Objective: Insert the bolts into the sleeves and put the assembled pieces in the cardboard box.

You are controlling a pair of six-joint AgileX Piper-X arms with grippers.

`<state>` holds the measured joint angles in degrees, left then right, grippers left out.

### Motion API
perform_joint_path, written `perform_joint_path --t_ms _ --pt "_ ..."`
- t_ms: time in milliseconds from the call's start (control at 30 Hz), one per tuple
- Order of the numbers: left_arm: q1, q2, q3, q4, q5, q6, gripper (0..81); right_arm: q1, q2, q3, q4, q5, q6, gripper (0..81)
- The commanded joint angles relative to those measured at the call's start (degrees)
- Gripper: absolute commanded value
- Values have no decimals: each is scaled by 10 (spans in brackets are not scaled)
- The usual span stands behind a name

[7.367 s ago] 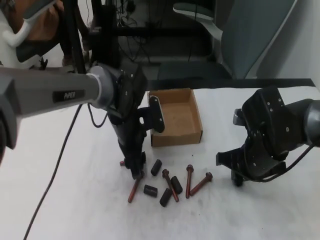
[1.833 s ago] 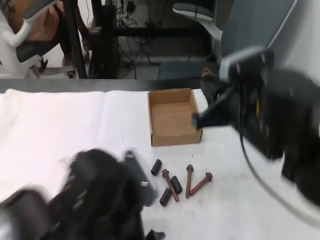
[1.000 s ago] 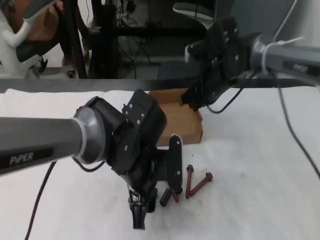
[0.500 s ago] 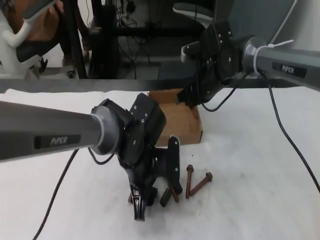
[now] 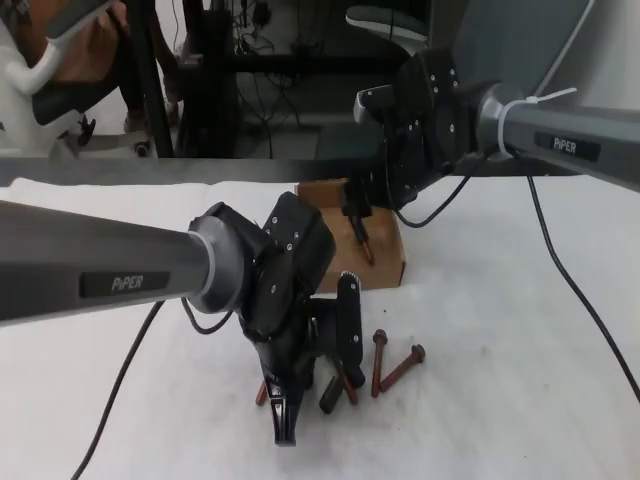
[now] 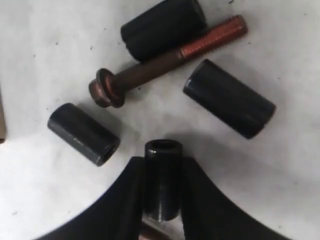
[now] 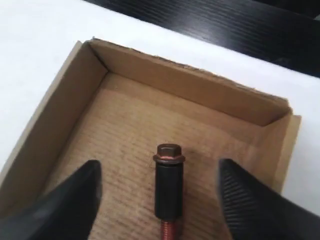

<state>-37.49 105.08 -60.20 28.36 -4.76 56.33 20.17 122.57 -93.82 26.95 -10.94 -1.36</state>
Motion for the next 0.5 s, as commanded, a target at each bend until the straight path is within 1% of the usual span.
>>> perform_joint_path --t_ms 0,67,167,267,333,400,467 --pt "3 -6 -1 -2 -68 -27 17 4 -32 -6 32 -11 10 700" --pt "8 -30 -1 0 -78 -76 17 4 -50 -6 54 -24 10 700" --pt "18 -76 -1 0 -51 -174 17 4 -84 -4 86 -49 10 672" --pt "39 -126 -1 -1 34 -287 17 4 -117 -3 143 -49 7 659" --pt "59 -162 2 -3 84 -345 17 4 -138 6 180 -48 8 659" --pt "74 -197 14 -10 132 -364 17 4 -160 36 199 -46 20 659" --pt "88 -244 37 -31 164 -370 17 5 -183 77 199 -19 54 659"
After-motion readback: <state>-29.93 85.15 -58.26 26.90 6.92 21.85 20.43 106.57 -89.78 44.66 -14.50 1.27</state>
